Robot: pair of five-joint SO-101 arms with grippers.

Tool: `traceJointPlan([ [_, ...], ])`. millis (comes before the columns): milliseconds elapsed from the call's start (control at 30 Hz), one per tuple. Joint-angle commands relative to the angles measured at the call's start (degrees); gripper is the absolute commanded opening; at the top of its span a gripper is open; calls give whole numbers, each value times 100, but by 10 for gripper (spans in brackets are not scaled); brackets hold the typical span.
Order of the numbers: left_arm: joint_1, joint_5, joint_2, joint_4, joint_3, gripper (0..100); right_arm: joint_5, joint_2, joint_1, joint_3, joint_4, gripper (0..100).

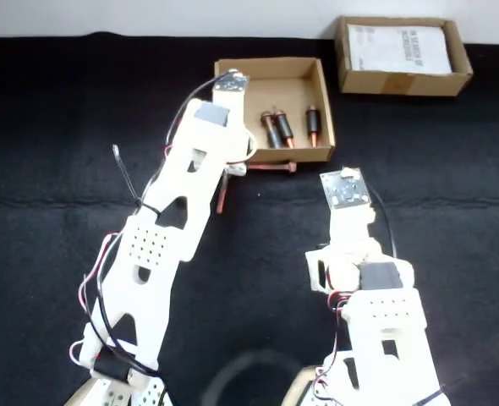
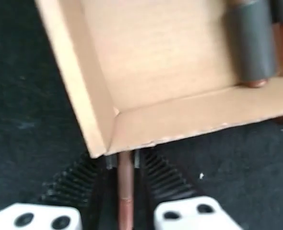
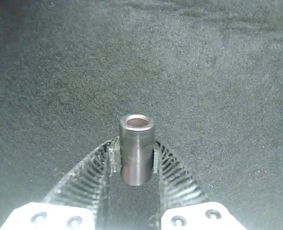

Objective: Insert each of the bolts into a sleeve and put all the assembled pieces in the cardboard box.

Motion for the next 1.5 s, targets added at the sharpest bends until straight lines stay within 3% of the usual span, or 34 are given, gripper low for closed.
traceJointPlan([
  [0,13,-44,-66,290,-910,8,-18,-145,154,-84,-66,7],
  [300,22,-53,-66,941,-3389,8,-9,-127,154,-22,-655,7],
  [700,75,-26,-1297,914,-3336,8,-35,-145,119,1209,-2756,7],
  [1067,75,-70,-3266,958,-3336,8,-53,-136,-523,1736,-4444,7],
  [1467,75,-1213,-4084,1327,-3143,8,-70,-127,-523,2466,-6993,7],
])
